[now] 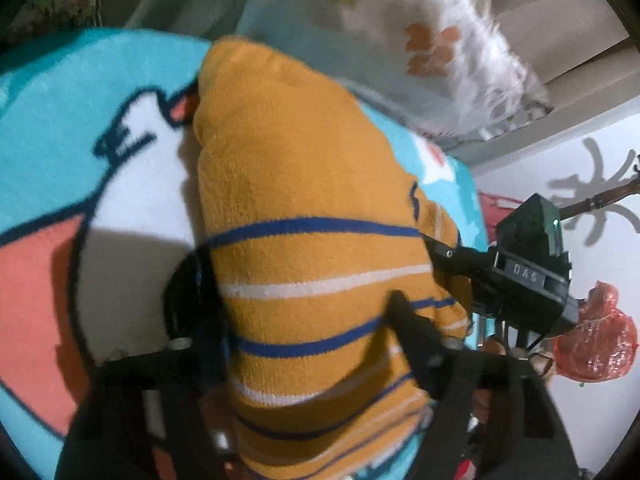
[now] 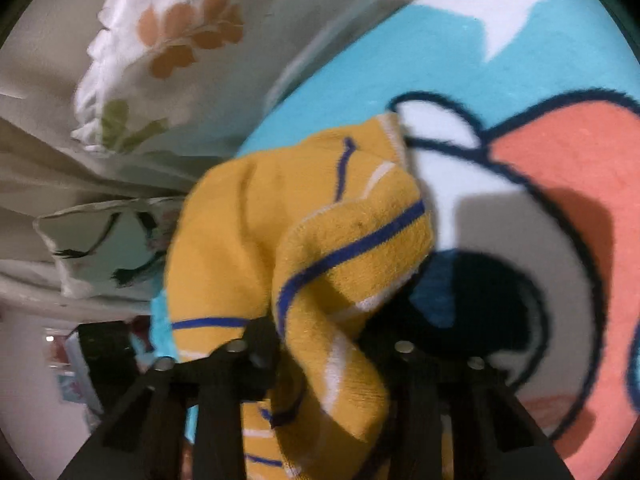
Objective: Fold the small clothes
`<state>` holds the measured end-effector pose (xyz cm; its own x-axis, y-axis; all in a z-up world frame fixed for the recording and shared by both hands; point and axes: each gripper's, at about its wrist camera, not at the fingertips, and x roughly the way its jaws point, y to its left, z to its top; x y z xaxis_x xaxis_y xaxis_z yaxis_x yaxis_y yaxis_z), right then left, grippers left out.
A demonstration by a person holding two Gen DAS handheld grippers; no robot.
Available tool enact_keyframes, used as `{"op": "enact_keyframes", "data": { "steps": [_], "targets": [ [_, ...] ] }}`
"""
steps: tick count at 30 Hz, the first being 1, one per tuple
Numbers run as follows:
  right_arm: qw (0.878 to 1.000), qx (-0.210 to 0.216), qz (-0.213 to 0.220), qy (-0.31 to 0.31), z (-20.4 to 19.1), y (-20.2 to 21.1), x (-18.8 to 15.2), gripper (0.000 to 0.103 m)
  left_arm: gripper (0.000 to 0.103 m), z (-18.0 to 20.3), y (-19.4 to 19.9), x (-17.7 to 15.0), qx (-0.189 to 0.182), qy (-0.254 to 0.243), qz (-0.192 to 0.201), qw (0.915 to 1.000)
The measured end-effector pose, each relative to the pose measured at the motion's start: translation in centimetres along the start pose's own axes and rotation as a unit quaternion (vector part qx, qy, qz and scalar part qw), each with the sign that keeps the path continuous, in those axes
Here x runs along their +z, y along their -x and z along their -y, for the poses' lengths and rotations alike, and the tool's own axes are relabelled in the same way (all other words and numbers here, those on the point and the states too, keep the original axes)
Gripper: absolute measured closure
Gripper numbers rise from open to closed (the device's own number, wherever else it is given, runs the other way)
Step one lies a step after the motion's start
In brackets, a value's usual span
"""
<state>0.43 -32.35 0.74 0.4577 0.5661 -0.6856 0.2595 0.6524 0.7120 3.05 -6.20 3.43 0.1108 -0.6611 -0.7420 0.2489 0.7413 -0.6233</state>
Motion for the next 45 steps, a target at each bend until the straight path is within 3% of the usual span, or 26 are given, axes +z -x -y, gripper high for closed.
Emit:
{"op": "enact_keyframes", "data": {
  "steps": [2,4,6,8,12,15,18,21,24,26,27,32,34,35,37,41,43,45],
  "targets": [
    [0.999,0.026,0.006,0.020,-1.3,0.8,-0.2,0.071,0.044,0.8,1.1,0.0,0.020,-0.015,0.010,0.9996],
    [0.999,0.018,0.014,0.040,-2.0,1.3,-0.3,0.071,0.043,1.2,1.5,0.3,0.056,-0.021,0.022,0.9980],
    [0.997,-0.038,0.017,0.066,-2.3,0.8,-0.3,0.071,0.037,0.8,0.5,0.4,0.096,-0.018,0.018,0.9951],
    [0.990,-0.115,0.016,0.077,-1.8,-0.3,0.0,0.061,0.033,0.4,-0.4,0.2,0.095,-0.008,0.012,0.9954],
    [0.987,-0.133,0.052,0.074,-2.8,1.8,-0.2,0.059,0.033,1.6,1.1,-0.2,0.105,-0.019,0.030,0.9939],
    [0.973,-0.174,0.091,0.124,-6.2,4.1,-1.2,0.059,0.033,2.1,3.6,-1.3,0.122,-0.035,0.063,0.9899],
    [0.959,-0.188,0.107,0.184,-9.9,5.0,-2.9,0.060,0.033,2.7,6.1,-2.1,0.166,-0.053,0.104,0.9793],
    [0.942,-0.215,0.118,0.229,-11.7,4.8,-4.4,0.061,0.033,3.3,9.0,-3.0,0.205,-0.065,0.158,0.9637],
    [0.946,-0.213,0.073,0.235,-11.5,1.8,-5.0,0.061,0.028,3.7,12.0,-3.7,0.243,-0.068,0.217,0.9432],
    [0.945,-0.226,0.046,0.231,-10.5,-0.6,-4.6,0.061,0.014,3.8,14.6,-4.2,0.261,-0.063,0.262,0.9269],
    [0.944,-0.233,0.037,0.229,-10.0,-1.7,-4.3,0.061,0.012,4.0,15.6,-4.4,0.268,-0.061,0.286,0.9179],
    [0.946,-0.246,0.031,0.209,-9.4,-2.9,-2.9,0.057,0.000,4.4,20.6,-5.5,0.315,-0.053,0.366,0.8737],
    [0.938,-0.261,0.040,0.223,-10.7,-2.3,-3.4,0.057,0.000,4.2,21.8,-6.0,0.317,-0.049,0.389,0.8634],
    [0.932,-0.269,0.047,0.238,-11.6,-1.9,-4.0,0.057,0.000,4.1,22.4,-6.1,0.312,-0.049,0.393,0.8638],
    [0.924,-0.273,0.054,0.261,-13.0,-1.2,-5.3,0.057,0.000,3.6,22.8,-5.7,0.307,-0.052,0.374,0.8735],
    [0.928,-0.259,0.037,0.265,-13.6,-1.7,-8.3,0.057,0.000,3.0,22.1,-5.2,0.320,-0.056,0.340,0.8827],
    [0.925,-0.282,0.019,0.256,-12.1,-2.6,-9.3,0.057,0.000,2.7,21.4,-5.1,0.315,-0.056,0.315,0.8935],
    [0.932,-0.282,0.009,0.230,-10.7,-2.4,-9.9,0.057,0.000,2.5,20.9,-5.3,0.310,-0.060,0.300,0.9003]
  ]
}}
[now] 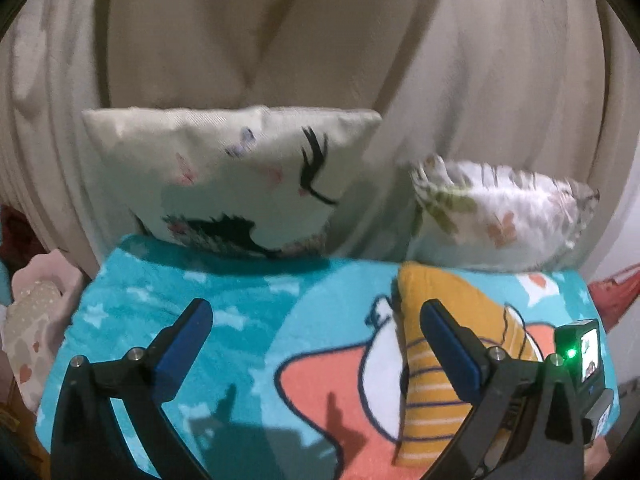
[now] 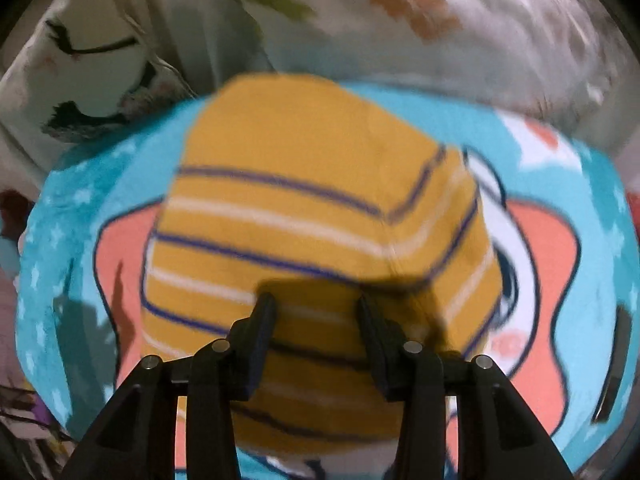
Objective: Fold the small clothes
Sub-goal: 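Release the sweater and pull both grippers back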
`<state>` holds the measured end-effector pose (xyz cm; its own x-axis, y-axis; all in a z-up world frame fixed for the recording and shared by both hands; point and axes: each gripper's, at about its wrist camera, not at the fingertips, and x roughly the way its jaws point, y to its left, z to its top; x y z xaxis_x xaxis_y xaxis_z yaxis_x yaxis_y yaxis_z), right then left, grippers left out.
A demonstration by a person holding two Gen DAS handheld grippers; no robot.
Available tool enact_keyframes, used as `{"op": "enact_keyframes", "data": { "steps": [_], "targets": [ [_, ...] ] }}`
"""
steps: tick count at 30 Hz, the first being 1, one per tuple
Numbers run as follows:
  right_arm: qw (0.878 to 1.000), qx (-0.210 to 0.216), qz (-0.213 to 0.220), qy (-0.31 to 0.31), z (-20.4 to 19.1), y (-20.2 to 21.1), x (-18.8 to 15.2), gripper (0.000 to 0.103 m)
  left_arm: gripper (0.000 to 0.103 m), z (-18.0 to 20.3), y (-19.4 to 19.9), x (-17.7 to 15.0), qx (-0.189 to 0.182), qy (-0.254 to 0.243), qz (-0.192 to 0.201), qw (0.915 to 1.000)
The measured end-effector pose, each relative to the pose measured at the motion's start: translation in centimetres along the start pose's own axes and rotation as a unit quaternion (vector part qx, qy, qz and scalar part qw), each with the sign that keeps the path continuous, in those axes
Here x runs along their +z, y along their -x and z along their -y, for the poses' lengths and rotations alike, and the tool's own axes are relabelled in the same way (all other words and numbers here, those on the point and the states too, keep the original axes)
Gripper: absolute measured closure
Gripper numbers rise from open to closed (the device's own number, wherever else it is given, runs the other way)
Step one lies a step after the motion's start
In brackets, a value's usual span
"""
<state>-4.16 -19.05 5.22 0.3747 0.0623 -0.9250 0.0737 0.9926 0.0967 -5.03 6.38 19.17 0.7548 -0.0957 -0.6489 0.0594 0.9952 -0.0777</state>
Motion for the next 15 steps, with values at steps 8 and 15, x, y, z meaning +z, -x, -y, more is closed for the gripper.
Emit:
{"op": "enact_keyframes", "data": {
  "steps": [8,15],
  "targets": [
    [0.998,-0.059,0.023,-0.008,0.4,3.5,-2.7,0.056,0.000,0.8,-2.6,-2.3,-0.014,-0.023,-0.062,0.9977],
    [0.998,-0.060,-0.012,-0.008,-0.8,0.0,-2.7,0.054,0.000,1.5,-2.4,-4.1,-0.006,-0.039,-0.090,0.9951]
  ]
}}
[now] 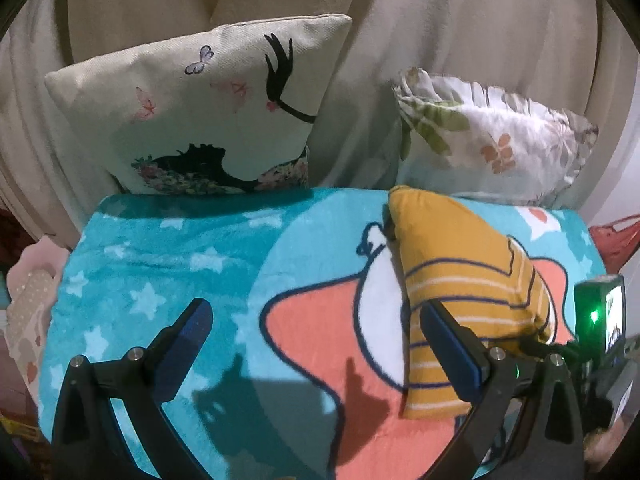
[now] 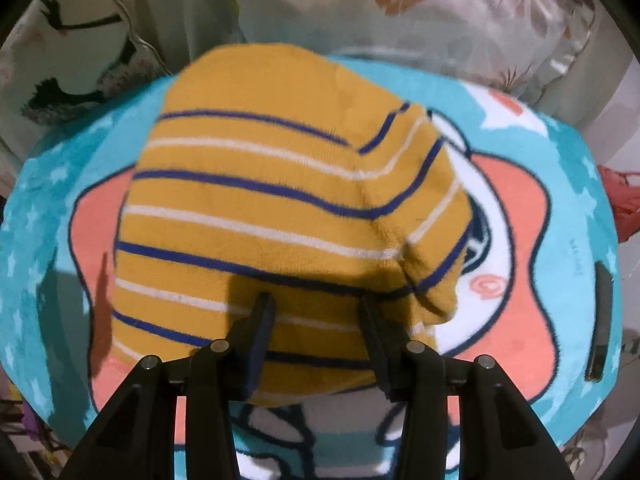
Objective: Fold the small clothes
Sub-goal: 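Release the sweater and pull both grippers back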
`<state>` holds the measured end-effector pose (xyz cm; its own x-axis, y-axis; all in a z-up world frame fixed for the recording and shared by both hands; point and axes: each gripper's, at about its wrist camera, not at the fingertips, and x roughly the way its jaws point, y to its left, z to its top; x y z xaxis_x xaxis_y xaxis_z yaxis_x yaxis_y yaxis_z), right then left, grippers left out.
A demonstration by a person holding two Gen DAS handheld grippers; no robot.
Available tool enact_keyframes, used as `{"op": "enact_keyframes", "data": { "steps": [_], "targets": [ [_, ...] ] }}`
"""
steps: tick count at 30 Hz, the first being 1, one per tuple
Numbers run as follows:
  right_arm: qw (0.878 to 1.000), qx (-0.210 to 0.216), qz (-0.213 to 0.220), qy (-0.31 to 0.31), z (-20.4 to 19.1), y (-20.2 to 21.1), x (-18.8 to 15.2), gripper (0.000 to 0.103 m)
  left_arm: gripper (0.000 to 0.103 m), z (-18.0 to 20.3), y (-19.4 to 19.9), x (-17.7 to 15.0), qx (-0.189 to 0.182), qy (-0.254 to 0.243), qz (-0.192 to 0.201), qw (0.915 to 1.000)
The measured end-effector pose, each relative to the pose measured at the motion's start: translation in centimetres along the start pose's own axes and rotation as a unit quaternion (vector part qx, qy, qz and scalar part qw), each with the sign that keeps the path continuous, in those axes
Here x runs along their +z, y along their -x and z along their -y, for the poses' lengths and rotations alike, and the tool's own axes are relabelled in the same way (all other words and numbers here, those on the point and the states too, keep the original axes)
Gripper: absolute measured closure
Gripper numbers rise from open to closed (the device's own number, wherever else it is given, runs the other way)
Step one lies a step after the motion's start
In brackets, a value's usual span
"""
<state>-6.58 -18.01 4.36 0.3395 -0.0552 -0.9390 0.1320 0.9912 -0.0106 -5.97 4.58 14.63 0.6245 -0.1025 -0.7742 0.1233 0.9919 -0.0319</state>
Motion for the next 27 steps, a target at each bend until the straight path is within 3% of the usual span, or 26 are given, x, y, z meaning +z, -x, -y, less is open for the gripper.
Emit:
{"op": "enact_keyframes", "data": {
  "steps": [6,13,20,27],
  "targets": [
    [1.000,0.011,0.003,0.001,0.4,0.1,-0.6,0.050,0.000,0.6,1.8,-1.7,0.024,0.002,-0.003,0.9997],
    [0.999,0.032,0.007,0.016,1.9,1.3,-3.9,0.049,0.000,2.8,3.5,-4.5,0.043,-0.002,-0.022,0.9988],
    [0.999,0.032,0.036,0.011,4.1,4.5,-6.0,0.049,0.000,4.2,5.1,-6.6,0.046,0.004,-0.027,0.9986],
    [0.998,0.014,0.049,0.033,3.0,5.8,-5.5,0.049,0.000,4.3,5.3,-7.4,0.034,0.014,-0.041,0.9985]
  ]
}}
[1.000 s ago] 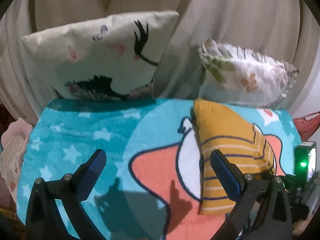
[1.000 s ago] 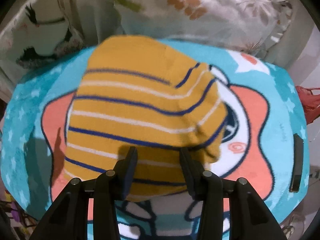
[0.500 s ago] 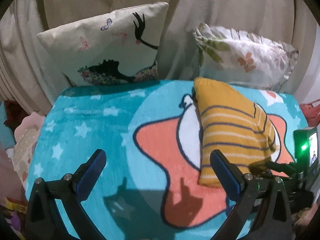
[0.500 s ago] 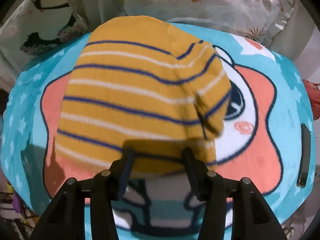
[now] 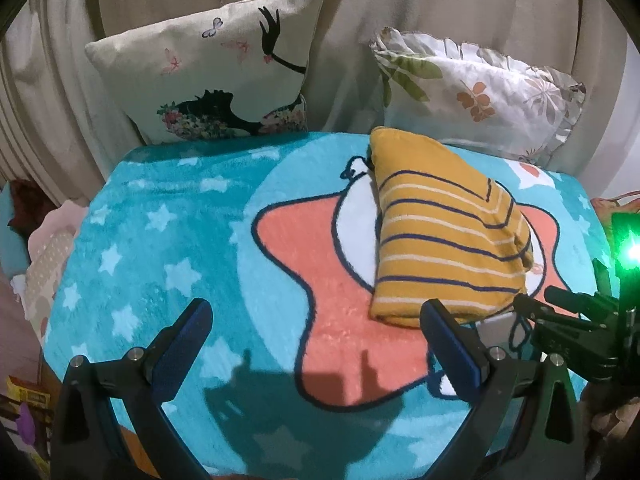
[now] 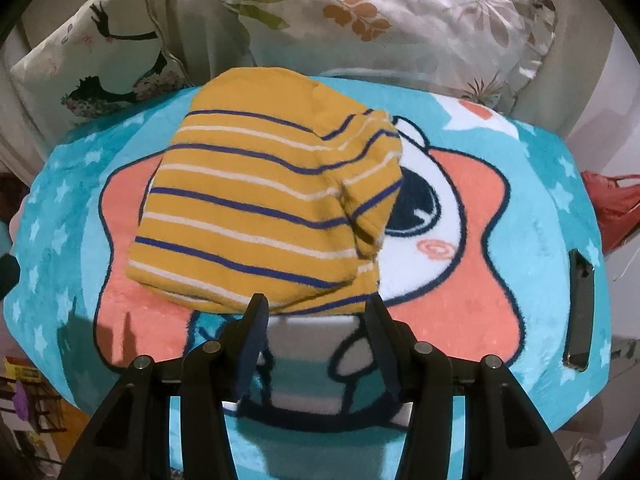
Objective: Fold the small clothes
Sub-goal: 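Release the sweater and pull both grippers back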
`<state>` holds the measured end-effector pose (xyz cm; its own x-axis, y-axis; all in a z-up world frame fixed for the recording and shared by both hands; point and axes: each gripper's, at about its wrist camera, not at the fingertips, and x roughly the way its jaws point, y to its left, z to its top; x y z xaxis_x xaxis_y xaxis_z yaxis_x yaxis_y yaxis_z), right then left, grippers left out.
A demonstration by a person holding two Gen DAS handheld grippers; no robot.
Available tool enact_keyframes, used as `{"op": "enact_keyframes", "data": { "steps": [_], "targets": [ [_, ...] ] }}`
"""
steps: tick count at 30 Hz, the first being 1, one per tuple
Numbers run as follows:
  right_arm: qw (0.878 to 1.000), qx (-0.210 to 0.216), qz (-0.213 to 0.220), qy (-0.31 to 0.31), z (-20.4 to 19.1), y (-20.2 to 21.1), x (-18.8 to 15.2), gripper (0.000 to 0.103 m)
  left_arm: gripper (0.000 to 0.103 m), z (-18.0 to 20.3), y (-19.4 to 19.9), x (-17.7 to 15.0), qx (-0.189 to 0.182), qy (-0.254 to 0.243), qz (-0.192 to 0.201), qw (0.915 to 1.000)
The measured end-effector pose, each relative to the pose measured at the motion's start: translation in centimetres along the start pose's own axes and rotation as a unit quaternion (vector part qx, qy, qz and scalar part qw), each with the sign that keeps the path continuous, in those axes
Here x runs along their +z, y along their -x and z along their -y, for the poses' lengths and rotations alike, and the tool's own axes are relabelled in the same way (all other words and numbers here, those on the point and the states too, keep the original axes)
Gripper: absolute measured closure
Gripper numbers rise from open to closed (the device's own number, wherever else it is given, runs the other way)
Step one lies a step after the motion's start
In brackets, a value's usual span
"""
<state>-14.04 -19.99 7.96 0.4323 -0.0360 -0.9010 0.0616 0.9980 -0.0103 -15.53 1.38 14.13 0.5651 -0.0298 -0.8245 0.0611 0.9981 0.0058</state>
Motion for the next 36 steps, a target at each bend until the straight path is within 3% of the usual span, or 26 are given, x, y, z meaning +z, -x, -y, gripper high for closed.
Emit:
{"op": "enact_keyframes", "data": {
  "steps": [9,22,30,36],
  "targets": [
    [1.000,-0.007,0.000,0.028,-2.1,0.1,-0.3,0.049,0.000,-0.3,0.3,0.2,-0.004,0.005,0.003,1.0000],
    [1.000,-0.003,0.017,0.012,-1.5,0.3,1.4,0.048,0.000,-0.7,1.1,0.1,0.006,0.000,0.011,0.9999],
    [0.998,-0.007,0.023,0.056,-4.6,-0.2,1.8,0.048,0.000,-1.5,3.8,0.3,-0.001,0.020,0.081,0.9965],
    [0.996,-0.018,0.030,0.079,-4.9,0.3,0.6,0.048,0.000,-0.7,4.5,0.5,0.001,0.023,0.089,0.9957]
  ]
}}
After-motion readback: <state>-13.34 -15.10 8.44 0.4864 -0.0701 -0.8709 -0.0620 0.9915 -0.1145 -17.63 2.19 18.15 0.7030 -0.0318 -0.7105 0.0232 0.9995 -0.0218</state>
